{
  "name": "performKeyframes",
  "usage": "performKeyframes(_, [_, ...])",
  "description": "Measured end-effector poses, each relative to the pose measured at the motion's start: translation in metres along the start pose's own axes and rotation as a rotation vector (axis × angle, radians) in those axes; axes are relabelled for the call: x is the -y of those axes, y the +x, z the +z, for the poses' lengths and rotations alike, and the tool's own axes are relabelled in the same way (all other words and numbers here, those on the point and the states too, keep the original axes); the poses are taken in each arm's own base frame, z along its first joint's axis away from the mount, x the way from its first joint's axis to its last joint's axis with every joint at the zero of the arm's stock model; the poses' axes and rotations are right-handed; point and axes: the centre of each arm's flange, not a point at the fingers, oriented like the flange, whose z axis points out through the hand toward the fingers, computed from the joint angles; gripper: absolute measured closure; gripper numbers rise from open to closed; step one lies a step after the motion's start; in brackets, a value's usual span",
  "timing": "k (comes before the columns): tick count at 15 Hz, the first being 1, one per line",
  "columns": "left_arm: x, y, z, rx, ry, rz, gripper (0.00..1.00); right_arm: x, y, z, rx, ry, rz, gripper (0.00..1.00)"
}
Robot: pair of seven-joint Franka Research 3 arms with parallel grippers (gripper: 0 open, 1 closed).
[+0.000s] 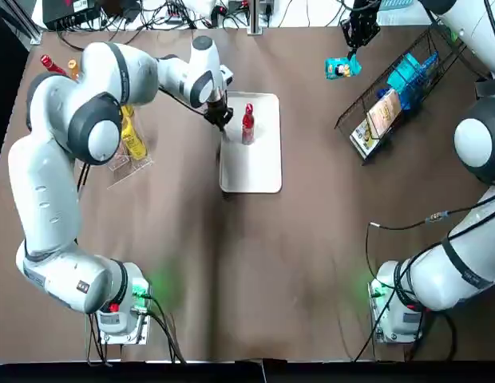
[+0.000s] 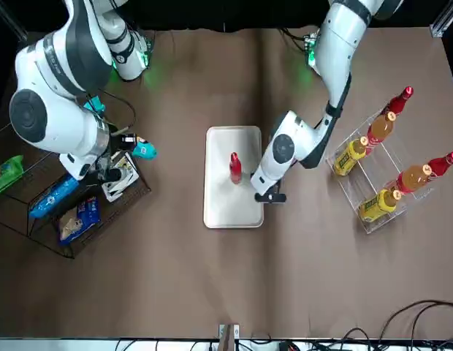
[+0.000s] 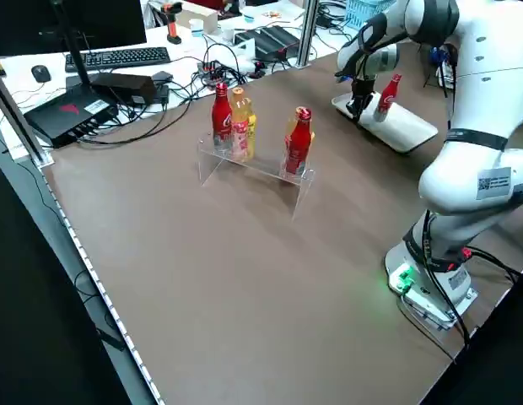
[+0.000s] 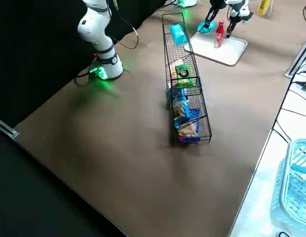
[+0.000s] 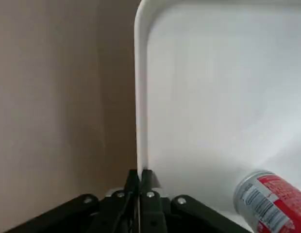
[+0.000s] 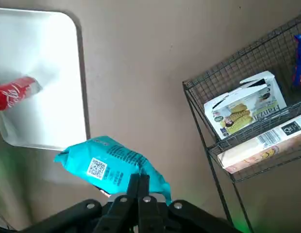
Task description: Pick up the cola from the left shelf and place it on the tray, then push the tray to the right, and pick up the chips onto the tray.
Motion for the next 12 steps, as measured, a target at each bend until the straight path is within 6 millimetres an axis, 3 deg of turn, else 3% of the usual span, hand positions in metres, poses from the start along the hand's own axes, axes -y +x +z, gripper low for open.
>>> performKeyframes(3, [-0.020,-0.003,0.015,0.012,-0.004,0.016,0.94,0.004,0.003,0.007,0.013,-0.004,0.008,0.99])
performKeyframes(6, [-0.034,-0.005,0.017,0.017,-0.015,0.020,0.94,0.009,0.010,0.023,0.041,-0.011,0.022,0.99])
performKeyframes(12, [-0.065,-0.017,0.018,0.029,-0.051,0.030,0.94,0.045,0.030,0.088,0.153,-0.009,0.045,0.99])
